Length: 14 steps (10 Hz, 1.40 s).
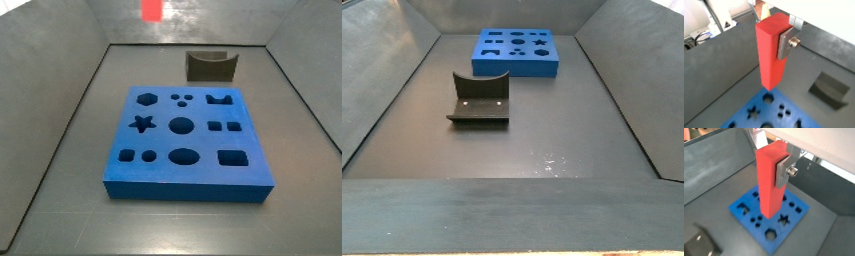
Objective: Pick up the rectangle object. Move up. Move to above the board. Insert the rectangle object.
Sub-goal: Move to above the board, then insert the rectangle object.
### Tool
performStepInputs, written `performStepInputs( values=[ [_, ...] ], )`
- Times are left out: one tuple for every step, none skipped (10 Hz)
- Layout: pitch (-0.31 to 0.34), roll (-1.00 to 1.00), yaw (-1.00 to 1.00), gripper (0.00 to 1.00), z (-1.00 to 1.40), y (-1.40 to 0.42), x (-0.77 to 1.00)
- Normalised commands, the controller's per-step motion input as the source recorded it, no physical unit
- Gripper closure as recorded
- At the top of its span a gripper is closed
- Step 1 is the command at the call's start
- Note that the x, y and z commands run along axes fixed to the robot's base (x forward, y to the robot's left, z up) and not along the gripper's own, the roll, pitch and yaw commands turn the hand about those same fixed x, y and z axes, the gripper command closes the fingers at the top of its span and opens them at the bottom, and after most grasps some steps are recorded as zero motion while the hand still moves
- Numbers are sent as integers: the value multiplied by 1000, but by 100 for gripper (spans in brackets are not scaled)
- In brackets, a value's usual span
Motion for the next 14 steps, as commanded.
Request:
performStepInputs(
  values=[
    [62,3,5,100,-39,-611,318],
    [63,10,0,100,5,-213,137],
    [0,-9,0,100,0,0,0],
    [0,-23,0,100,0,-9,0],
    [-37,-37,0,100,-54,-89,0],
    [-57,-80,0,100,-66,-160,146],
    [-103,-31,0,100,-149,-240,214],
    [-74,-43,0,100,-206,-220,280],
    [-71,-3,0,100,-249,-243,291],
    [-54,0,0,100,-271,-246,331],
    [-63,0,0,100,-294,-254,326],
    [-66,0,0,100,-306,-251,317],
    [-49,3,23,100,-346,-283,314],
    [-54,14,23,100,-346,-280,286]
  ],
)
